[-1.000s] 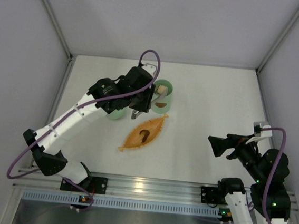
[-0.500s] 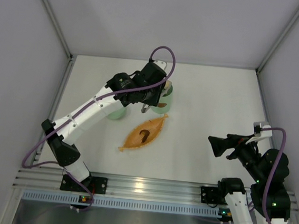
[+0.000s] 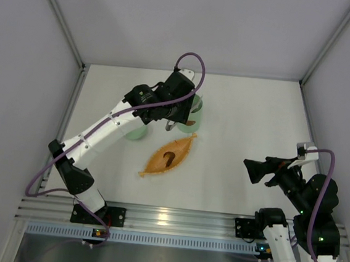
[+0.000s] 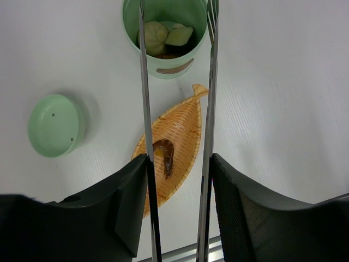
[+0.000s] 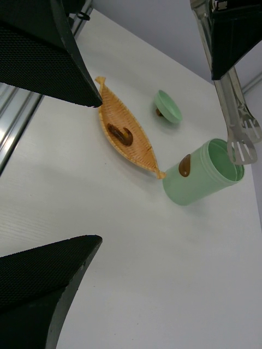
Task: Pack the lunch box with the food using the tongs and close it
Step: Place the fake food in the packing box.
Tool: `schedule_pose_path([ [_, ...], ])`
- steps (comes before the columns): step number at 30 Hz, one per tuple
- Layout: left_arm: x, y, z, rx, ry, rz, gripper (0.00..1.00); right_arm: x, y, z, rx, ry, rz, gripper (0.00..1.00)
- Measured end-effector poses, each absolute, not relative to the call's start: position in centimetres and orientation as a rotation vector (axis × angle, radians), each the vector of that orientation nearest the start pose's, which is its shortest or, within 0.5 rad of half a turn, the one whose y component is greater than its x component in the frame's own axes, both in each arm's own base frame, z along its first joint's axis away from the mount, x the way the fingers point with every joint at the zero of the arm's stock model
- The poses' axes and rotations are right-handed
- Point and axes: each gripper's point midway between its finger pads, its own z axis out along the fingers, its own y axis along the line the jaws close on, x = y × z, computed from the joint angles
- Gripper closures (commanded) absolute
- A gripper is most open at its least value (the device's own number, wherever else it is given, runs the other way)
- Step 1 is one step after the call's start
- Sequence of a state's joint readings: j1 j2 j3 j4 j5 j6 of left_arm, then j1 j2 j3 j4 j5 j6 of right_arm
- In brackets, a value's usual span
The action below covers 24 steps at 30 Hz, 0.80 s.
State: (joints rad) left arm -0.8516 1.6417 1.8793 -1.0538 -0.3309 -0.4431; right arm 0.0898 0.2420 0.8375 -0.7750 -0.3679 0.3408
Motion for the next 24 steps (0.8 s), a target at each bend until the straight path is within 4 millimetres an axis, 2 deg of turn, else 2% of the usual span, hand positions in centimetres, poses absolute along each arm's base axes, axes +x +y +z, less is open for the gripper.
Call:
schedule_pose_path([
  [8,28.8,-28.0,29.3,0.337,2.325,-0.307,0.48,14.7,9.0,28.4,-0.051,1.778,0.633,0.00],
  [10,27.9,-27.5,29.8,0.338,2.318,-0.339,0.48,14.7,9.0,28.1,-0.050,1.783,0.634,0.01],
  [16,23.6,-24.1,30.7,0.344,2.315,-0.423,0.50,14.6,8.9,27.8,-0.047,1.790,0.633,0.01],
  [20,20.6,-22.1,28.6,0.377,2.377,-0.442,0.50,14.6,8.9,27.8,-0.046,1.790,0.632,0.00],
  [24,18.3,-20.7,24.0,0.428,2.504,-0.387,0.51,14.6,8.9,27.8,-0.047,1.790,0.632,0.00],
])
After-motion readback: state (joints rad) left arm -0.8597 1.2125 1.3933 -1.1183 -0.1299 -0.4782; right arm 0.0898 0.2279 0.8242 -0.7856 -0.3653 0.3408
